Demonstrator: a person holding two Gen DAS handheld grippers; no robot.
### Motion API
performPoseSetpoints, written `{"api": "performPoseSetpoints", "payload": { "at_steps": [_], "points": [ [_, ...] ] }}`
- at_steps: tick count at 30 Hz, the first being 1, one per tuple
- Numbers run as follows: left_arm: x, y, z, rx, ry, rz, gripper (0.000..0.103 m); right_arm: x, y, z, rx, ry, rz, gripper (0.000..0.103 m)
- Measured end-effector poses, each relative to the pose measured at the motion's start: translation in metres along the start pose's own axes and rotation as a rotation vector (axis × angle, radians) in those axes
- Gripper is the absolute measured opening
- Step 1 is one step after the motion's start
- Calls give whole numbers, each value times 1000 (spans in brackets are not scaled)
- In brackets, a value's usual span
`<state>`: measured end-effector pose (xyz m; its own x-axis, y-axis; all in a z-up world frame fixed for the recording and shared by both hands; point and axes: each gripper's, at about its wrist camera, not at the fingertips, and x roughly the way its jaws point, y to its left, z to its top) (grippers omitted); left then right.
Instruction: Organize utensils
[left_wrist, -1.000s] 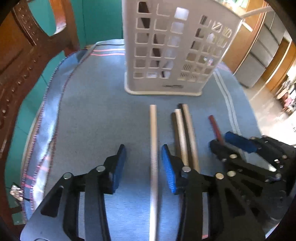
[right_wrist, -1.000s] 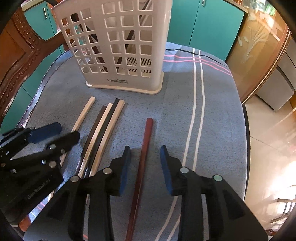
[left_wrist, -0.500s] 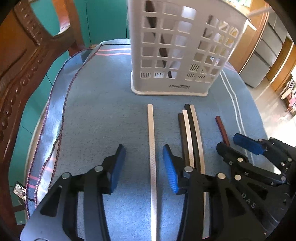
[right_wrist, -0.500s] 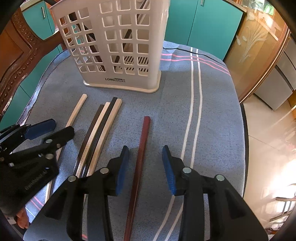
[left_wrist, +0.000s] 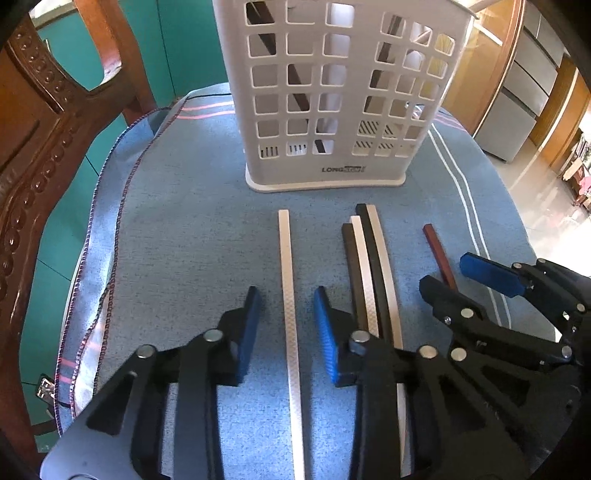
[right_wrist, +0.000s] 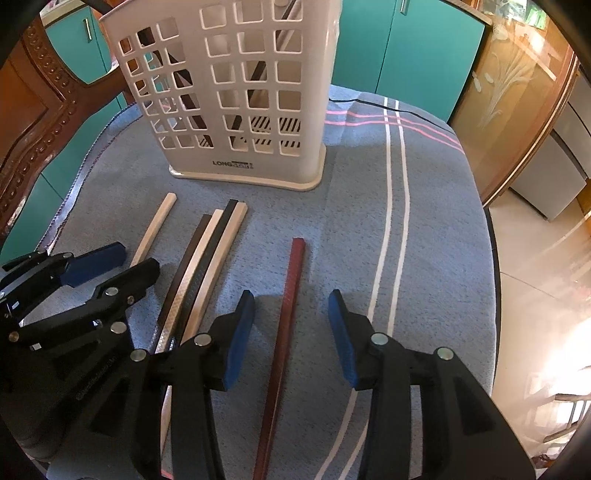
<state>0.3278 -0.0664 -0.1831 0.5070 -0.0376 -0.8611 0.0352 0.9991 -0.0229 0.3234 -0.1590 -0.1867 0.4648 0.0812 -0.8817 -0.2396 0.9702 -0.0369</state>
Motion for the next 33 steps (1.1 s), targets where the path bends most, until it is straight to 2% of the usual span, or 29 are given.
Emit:
{"api": "performPoseSetpoints", "payload": {
  "at_steps": [2,4,6,7,12,17,26,29,33],
  "points": [
    [-2,3,-2,-9,1,-2,16,0,-1,0,3,-2,11,40],
    [-5,8,-4,-16,2,-5,12,-1,1,0,0,-4,25,32],
    [-5,10,-5,-20,2,-8,8,-2,2,1,-2,-6,35,14],
    [-5,10,-5,-22,1,-9,7,-2,2,1,1,-5,50,9],
    [-19,19,-8,-43,-31,-29,7,-7,-3,3,36,-20,91,7],
    [-57,23,-7,-50,-113,-69,7,-42,-20,11,65,-133,145,7],
    [-164,33,-5,-55,-332,-201,7,-151,-44,2,92,-392,292,7],
    [-205,38,9,-58,-433,-223,7,-186,-52,5,128,-473,325,7],
    [-259,55,42,-95,-576,-263,7,-224,-59,31,171,-584,389,7]
  ]
}}
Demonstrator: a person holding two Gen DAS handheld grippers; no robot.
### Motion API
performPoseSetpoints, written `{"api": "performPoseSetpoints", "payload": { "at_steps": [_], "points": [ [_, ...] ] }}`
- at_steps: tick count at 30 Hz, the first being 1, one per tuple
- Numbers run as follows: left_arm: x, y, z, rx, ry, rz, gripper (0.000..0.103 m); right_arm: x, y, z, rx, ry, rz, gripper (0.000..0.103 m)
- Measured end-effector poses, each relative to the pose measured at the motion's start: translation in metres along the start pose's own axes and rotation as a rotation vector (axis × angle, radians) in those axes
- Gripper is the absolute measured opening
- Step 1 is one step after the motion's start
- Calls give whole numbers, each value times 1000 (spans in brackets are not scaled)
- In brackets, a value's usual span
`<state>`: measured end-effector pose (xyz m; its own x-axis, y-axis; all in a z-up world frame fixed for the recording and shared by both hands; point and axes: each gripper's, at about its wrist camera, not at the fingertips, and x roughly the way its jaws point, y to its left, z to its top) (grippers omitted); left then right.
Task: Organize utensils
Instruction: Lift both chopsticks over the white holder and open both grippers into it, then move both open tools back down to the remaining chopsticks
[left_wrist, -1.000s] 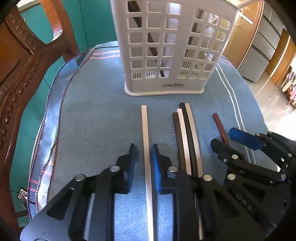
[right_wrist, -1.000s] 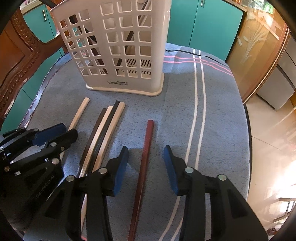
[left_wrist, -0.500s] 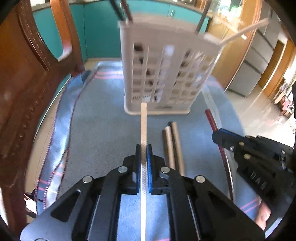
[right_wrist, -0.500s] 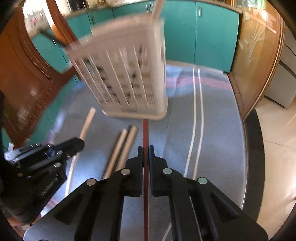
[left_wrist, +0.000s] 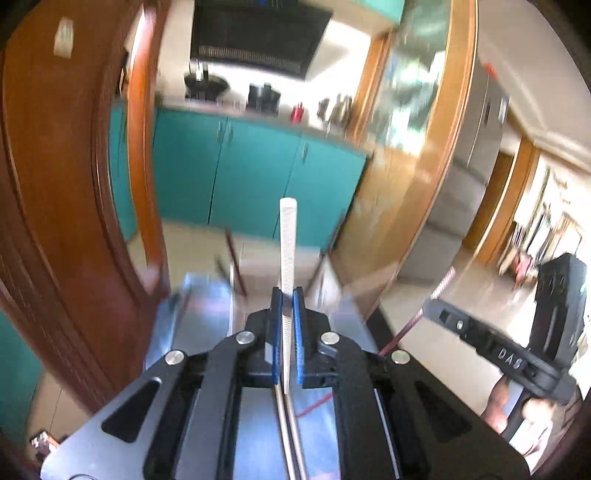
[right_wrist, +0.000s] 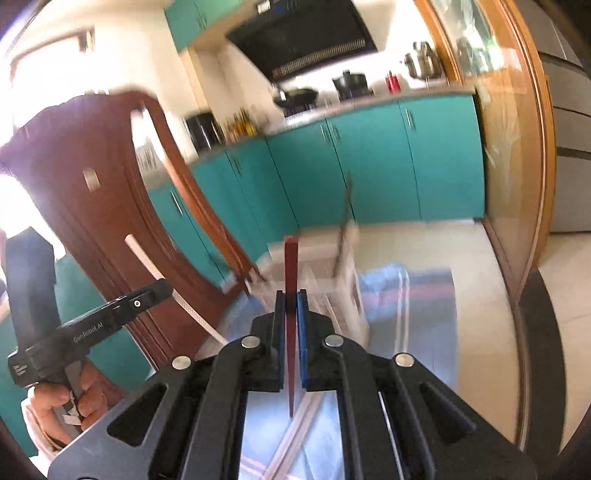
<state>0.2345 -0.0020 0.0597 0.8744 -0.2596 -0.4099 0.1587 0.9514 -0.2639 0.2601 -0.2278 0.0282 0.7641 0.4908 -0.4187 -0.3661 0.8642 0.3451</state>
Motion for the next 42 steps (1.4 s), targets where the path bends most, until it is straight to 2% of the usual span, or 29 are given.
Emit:
{"api": "performPoseSetpoints", "payload": {
  "at_steps": [4,7,9,13,17,22,24,27,29,30,32,36,38,39,40,42],
  "points": [
    [-13,4,49,-42,-121,-22,7,-16,4,49,32,-152,13,7],
    [-9,8,73,-58,-207,26,7,-13,1,73,61,-230,-27,7],
    [1,12,78,-66,-223,44,7,-7,-4,82,82,-262,-41,7],
    [42,28,76,-97,-197,80,7,19,-12,88,87,-325,-130,7],
    [83,27,61,-91,-106,104,7,66,-27,80,104,-225,-149,7],
    [109,15,37,-28,-29,142,7,83,-23,63,58,-162,-178,8],
    [107,9,31,-13,-33,144,7,74,-19,57,57,-171,-165,16],
    [98,1,24,26,-49,143,12,48,-16,54,50,-228,-167,22],
    [82,0,15,42,-65,153,23,29,-14,49,46,-262,-175,28],
    [72,0,10,43,-74,154,27,16,-13,46,42,-286,-183,34],
    [60,1,1,34,-70,134,31,-2,-11,41,30,-319,-194,36],
    [52,2,-31,51,-20,131,31,-24,-23,6,36,-398,-322,36],
    [59,0,-50,82,30,164,31,-2,-40,-20,34,-310,-398,36],
    [63,1,-59,91,53,178,30,19,-49,-32,34,-208,-418,36],
    [69,3,-70,97,88,191,31,43,-59,-44,57,-83,-405,36],
    [76,8,-81,90,128,206,31,82,-71,-62,112,114,-337,36]
  ]
}}
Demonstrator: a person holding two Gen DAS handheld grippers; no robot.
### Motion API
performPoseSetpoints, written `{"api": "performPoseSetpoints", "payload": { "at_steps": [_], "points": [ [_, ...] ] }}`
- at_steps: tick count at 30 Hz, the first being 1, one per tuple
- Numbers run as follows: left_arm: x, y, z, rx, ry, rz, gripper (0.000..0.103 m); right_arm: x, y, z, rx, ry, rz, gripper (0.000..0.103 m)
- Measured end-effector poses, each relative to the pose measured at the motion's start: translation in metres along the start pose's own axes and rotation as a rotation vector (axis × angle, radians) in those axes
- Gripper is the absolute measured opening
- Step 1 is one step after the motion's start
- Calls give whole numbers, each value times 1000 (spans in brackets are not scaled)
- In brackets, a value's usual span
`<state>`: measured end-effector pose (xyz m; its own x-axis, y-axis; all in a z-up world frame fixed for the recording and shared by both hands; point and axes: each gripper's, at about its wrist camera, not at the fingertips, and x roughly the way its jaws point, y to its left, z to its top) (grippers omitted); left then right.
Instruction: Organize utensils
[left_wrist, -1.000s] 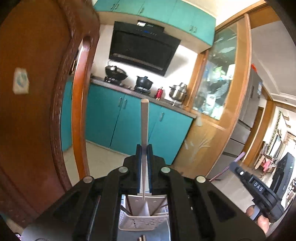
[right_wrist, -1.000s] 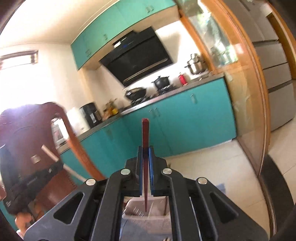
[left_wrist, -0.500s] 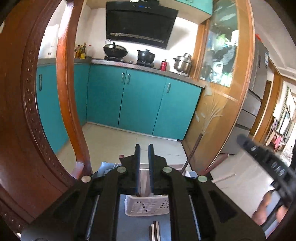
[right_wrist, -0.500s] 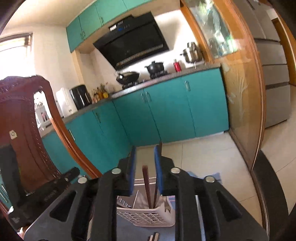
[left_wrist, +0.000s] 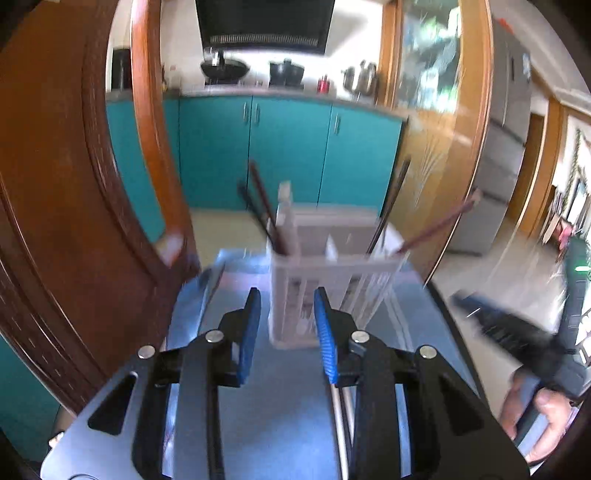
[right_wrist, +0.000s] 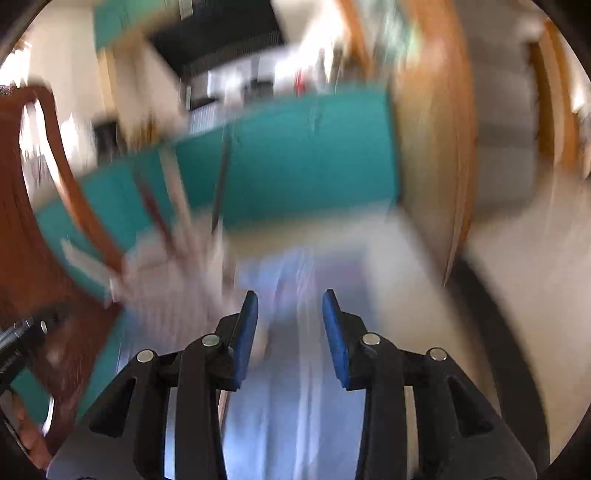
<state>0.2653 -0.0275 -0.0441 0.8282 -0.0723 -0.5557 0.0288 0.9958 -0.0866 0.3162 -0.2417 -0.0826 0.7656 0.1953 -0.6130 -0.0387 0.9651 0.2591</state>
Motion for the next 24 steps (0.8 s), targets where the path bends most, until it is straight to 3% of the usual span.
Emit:
{"api": "performPoseSetpoints", "payload": {
  "at_steps": [1,4,10,17,21,24],
  "points": [
    [4,1,-3,-6,19,5,31,24,6,-10,-10,113,39,36],
    [8,5,-7,-21,36,15,31,58,28,-34,-106,242,12,36],
    [10,11,-9,-11,54,47,31,92,62,-67,-223,380,20,36],
    [12,19,-9,-20,74,66,33,98,75,-77,-274,377,13,36],
    [12,18,-11,-11,80,72,35,98,78,-79,-250,394,77,15],
    [13,16,-12,-5,88,72,35,98,76,-80,-238,390,72,13]
  ]
}}
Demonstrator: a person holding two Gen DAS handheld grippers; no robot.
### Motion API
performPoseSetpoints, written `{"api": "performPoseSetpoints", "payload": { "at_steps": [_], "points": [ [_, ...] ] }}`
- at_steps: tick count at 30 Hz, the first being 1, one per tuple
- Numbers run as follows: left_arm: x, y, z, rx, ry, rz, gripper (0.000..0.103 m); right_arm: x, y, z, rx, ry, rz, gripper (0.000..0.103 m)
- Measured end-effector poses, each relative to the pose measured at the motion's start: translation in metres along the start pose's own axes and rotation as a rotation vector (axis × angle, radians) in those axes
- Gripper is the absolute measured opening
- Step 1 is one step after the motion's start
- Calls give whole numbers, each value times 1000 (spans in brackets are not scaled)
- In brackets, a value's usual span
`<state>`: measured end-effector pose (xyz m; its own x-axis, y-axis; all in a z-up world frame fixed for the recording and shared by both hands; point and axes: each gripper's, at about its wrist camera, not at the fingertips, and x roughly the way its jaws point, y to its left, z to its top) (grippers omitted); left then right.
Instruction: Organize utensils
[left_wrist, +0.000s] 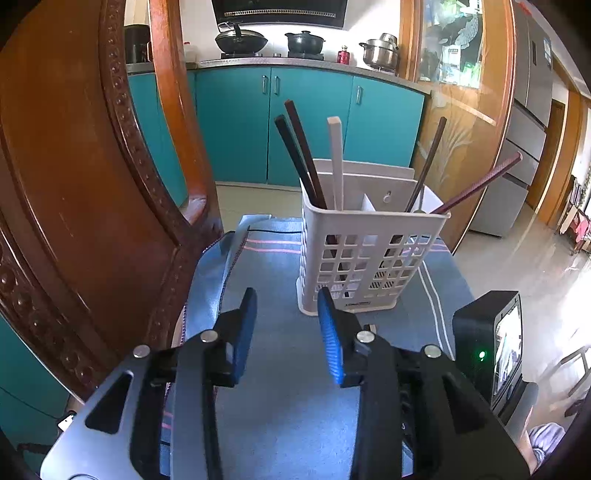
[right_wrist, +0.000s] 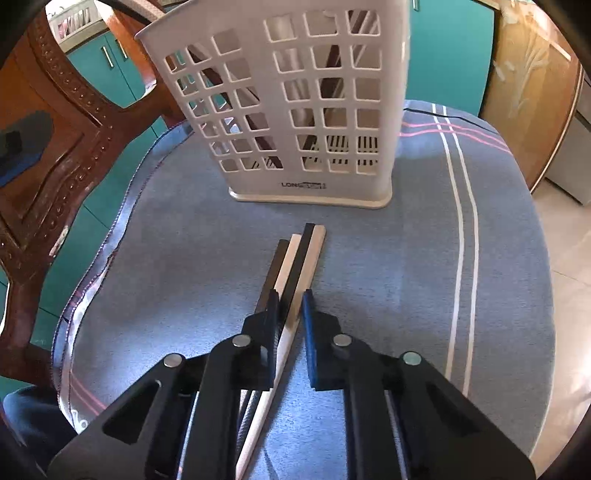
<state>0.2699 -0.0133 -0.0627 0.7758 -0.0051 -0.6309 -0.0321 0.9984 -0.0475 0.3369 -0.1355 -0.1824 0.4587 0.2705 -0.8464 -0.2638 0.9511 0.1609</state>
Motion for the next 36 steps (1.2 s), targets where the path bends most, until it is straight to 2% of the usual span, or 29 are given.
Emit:
{"api": "performPoseSetpoints", "payload": {
  "at_steps": [6,11,13,15,19,22,26,28,30,34,36],
  "points": [
    [4,-4,-3,17,15,-1,38,-2,-12,8,25,25,-14,13],
    [10,-1,-7,12,40,9,40,-8,-27,15,-8,65,-33,13],
    [15,0,-9,7,64,14,41,-13,-43,15,7,64,-51,14],
    [24,-1,-12,10,102,7,43,-18,-61,18,77,52,-23,16],
    [44,-9,-23,18,199,-46,43,-17,-79,22,150,46,-19,16],
    [59,-16,-32,28,262,-62,43,-10,-73,19,152,61,45,17],
    [69,-22,-40,46,290,-43,44,-6,-56,20,73,37,-7,20],
    [71,-22,-43,52,297,-36,46,-3,-47,18,41,52,0,21],
    [73,-23,-46,56,303,-32,47,-4,-40,20,-4,46,-39,20],
    [80,-22,-50,44,328,-53,47,-9,-49,21,28,49,-13,14],
    [83,-24,-52,35,351,-87,47,-18,-58,23,45,23,-17,0]
  ]
}}
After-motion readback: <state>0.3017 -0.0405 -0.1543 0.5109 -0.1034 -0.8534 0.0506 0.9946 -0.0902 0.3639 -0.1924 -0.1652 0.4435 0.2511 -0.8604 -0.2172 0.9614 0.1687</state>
